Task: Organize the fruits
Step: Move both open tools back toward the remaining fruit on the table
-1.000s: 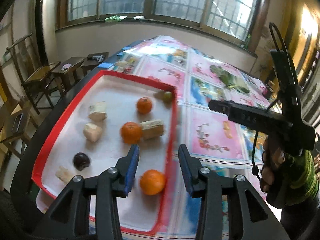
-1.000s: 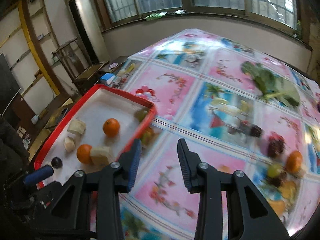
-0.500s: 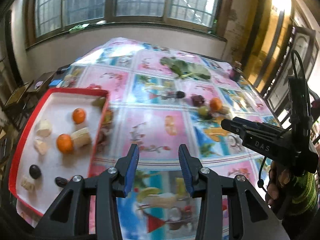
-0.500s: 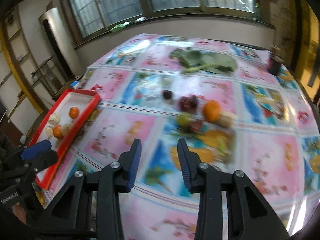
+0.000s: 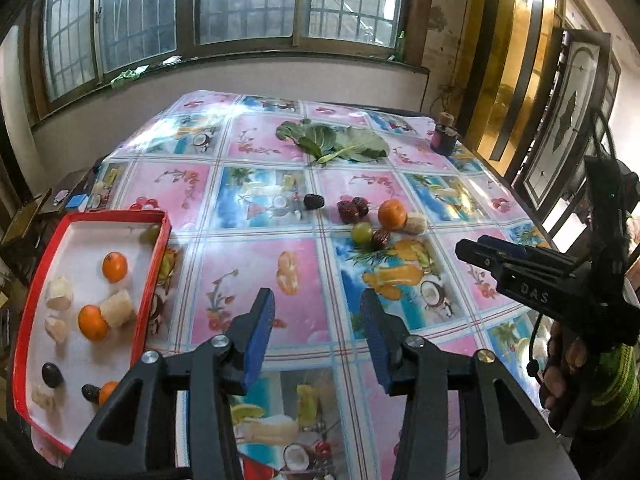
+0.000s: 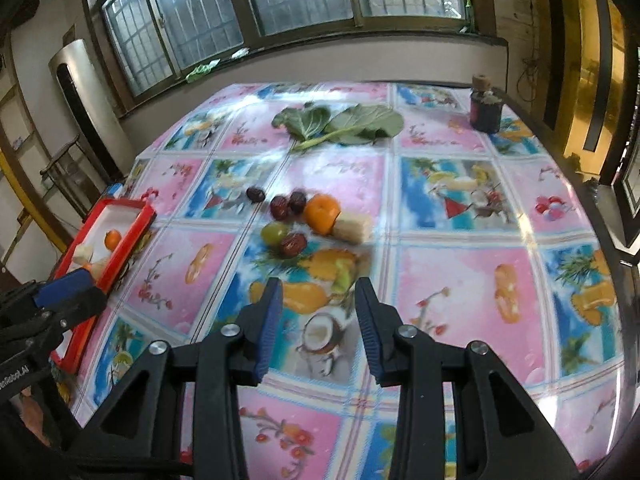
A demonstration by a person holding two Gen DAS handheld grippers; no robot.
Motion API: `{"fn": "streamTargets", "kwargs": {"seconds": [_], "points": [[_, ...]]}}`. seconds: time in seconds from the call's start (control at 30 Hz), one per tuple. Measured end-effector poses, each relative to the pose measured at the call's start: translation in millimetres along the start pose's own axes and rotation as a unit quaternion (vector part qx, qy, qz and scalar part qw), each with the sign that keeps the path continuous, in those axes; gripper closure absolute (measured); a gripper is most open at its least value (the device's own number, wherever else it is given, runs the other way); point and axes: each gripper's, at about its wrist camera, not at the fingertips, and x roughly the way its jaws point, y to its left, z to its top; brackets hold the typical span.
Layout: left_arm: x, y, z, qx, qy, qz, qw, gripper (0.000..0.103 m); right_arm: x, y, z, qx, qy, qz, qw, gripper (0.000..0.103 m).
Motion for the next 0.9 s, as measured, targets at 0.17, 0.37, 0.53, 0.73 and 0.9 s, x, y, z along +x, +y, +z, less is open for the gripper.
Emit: {"fn": "streamTargets", "kwargs": {"seconds": [0.17,0.37,0.53,0.73,0.9], "points": [[15.5,0.5,0.6,-0.004,0.019,-0.005,0.9998,0.058,23.6,-12.2,7.9,0.010,0.017,-0.010,1.000,0.062],[37.1,9.8,8.5,-0.025,0.035,-0.015,0.9989,0.058,50.5,-14.7,11.4,0.001,0.034,-0.018,0.999,0.062],[52.5,14.3,20.2,-0.035,0.040,-0.021,0.9984,0.058,72.9,-19.6,21.7,0.005,0.044,-0.022,0.999,0.062],[71.6,7.5,34.3,-0.038,0.049,-0.043,0.9972,0.058,94.3,-16.5,33.8,-0.005,0.057,-0.018,0.998,0.062],[89.5,-5.2,41.2,-0.029,0.057,-0.056,0.9964,0.058,103.5,-13.7,37.6,-0.019,0.053,-0.023,0.998,0.067]]}}
